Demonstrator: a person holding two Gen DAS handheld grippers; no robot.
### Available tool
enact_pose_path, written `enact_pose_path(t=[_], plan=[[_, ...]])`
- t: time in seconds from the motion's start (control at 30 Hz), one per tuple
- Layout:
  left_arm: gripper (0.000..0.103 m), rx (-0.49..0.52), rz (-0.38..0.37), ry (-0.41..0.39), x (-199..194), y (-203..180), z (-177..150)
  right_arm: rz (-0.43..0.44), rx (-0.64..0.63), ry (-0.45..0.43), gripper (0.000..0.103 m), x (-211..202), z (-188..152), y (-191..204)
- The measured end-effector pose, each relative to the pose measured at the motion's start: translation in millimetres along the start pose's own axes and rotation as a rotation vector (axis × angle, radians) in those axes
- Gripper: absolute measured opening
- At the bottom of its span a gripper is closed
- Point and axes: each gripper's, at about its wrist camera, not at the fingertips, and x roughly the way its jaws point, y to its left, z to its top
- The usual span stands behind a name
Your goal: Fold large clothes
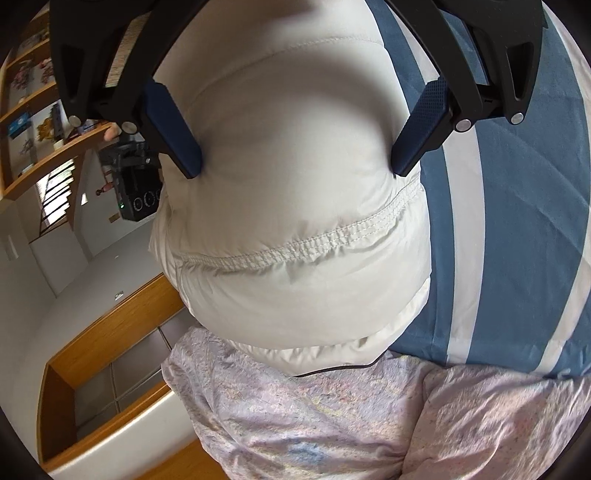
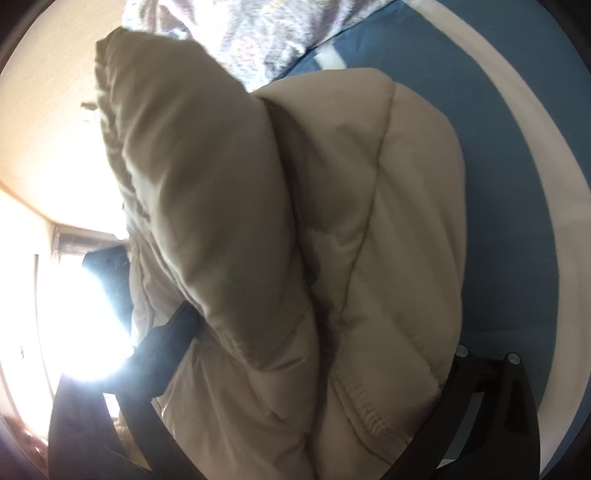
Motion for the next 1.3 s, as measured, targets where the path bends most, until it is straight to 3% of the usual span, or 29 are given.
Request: enact_pose_path(t=[0.2,0.77,0.87,1.03,1.3], plan=[[0.102,-0.089,-0.076,0.060,0.7,22.1,-6.5,0.011,-0.008,0.009,0.101,8.5,7.2,4.4],[0.101,-0.058,-0.004,-0.001,9.6,0.4,-15.5,0.068,0.015,-0.054,0.101,24.7,12.6,-6.7],[0.097,-0.042,0.000,-0.008,6.4,-3.8,-16.5,0.074,0.002,-0.070,0.101,26.5,8.9,-4.9],[0.089,-0.008,0.009,-0.019,-1.4,-11.7,-17.3,0.099,-0.037,-0.106,0.087,24.8,1.9,1.4],[0.083,0.052,0.039,-0.067,-18.0,-24.0,-12.3,0.121,-0.055,-0.120,0.077,29.6,5.9,15.0]])
